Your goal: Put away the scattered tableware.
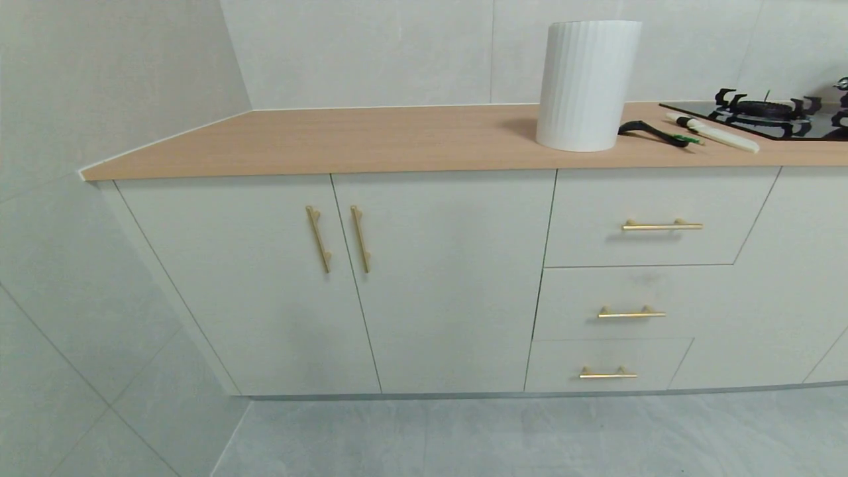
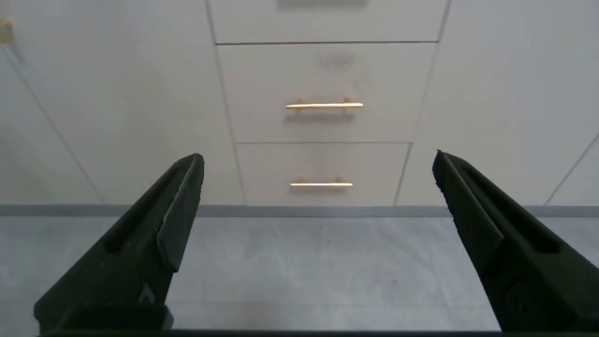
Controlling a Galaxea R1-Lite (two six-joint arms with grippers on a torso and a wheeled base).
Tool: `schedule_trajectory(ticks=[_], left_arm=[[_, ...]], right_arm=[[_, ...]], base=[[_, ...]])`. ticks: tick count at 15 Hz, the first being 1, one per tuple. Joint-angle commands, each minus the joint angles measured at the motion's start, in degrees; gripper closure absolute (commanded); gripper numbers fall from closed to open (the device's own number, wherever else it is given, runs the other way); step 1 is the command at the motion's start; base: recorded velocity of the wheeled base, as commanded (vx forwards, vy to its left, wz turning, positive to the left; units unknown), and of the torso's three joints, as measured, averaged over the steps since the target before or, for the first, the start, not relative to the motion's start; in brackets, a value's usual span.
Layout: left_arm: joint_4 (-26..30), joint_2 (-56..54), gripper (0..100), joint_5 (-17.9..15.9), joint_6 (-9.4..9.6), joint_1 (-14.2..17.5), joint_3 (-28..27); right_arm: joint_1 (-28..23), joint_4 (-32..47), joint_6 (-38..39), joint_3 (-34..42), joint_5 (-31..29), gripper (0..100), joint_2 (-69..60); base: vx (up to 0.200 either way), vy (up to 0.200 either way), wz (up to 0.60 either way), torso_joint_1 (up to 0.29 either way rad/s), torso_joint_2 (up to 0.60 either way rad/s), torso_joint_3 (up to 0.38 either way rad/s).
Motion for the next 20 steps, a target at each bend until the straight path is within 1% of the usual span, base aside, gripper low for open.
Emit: schedule_trajectory(ticks=[1, 12, 20], left_arm=[[0.01, 0.02, 0, 0.0, -0.09, 0.01, 0.01], [0.01, 0.02, 0, 0.0, -0.18, 0.01, 0.01], [0.01, 0.02, 0, 0.0, -0.18, 0.01, 0.01]], right_arm=[[0.02, 0.01, -0.03, 0.0, 0.04, 0, 0.11], [0.02, -0.08, -0.03, 0.0, 0.04, 0, 0.11], [0.02, 0.01, -0.03, 0.0, -0.05, 0, 0.11]], base=[[0.0, -0.2, 0.0, 0.002, 0.01, 0.002], [0.0, 0.0, 0.0, 0.0, 0.0, 0.0], [0.2, 0.0, 0.0, 0.004, 0.0, 0.002]])
